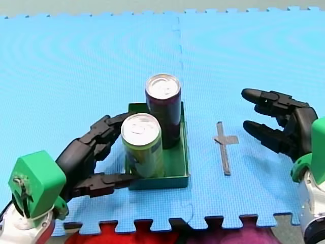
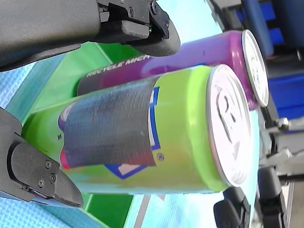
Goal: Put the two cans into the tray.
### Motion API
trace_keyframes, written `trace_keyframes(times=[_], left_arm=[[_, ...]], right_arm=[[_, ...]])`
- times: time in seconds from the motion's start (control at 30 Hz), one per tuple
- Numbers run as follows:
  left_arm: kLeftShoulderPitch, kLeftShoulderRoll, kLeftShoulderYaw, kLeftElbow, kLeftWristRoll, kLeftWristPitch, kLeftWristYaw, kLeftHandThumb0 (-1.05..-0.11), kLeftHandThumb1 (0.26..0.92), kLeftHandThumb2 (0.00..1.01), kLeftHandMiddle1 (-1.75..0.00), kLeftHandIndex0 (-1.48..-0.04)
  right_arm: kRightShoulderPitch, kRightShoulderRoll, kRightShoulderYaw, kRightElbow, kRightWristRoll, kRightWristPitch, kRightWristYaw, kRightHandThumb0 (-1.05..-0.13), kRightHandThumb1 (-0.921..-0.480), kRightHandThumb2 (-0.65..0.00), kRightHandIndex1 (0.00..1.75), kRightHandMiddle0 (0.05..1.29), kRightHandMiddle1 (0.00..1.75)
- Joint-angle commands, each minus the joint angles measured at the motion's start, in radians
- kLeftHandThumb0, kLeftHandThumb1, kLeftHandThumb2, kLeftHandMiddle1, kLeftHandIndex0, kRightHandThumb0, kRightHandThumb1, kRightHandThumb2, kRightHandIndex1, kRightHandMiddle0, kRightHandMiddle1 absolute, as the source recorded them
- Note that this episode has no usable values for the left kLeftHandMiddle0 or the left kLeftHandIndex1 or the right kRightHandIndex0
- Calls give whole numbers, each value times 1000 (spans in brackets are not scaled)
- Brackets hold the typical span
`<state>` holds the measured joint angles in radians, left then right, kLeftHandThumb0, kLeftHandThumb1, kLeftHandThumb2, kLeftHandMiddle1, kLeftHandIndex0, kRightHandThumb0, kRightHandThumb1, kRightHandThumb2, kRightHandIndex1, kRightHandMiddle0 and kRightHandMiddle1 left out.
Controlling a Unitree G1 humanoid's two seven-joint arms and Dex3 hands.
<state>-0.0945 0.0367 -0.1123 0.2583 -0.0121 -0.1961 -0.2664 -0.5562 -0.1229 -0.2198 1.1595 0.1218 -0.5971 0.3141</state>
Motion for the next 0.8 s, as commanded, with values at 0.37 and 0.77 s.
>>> trace_keyframes(times=[0.37,0.77], left_arm=[[-5,36,49,102,-30,-125,-29,-1048,788,13,-60,-118],[-32,125,126,238,-111,-252,-161,-1048,827,19,-56,-130]], right_arm=[[0,-7,-4,0,4,-6,4,-575,-836,-1,1344,1103,2],[1,-12,4,-8,-11,-3,-21,-586,-843,-2,1354,1102,1]])
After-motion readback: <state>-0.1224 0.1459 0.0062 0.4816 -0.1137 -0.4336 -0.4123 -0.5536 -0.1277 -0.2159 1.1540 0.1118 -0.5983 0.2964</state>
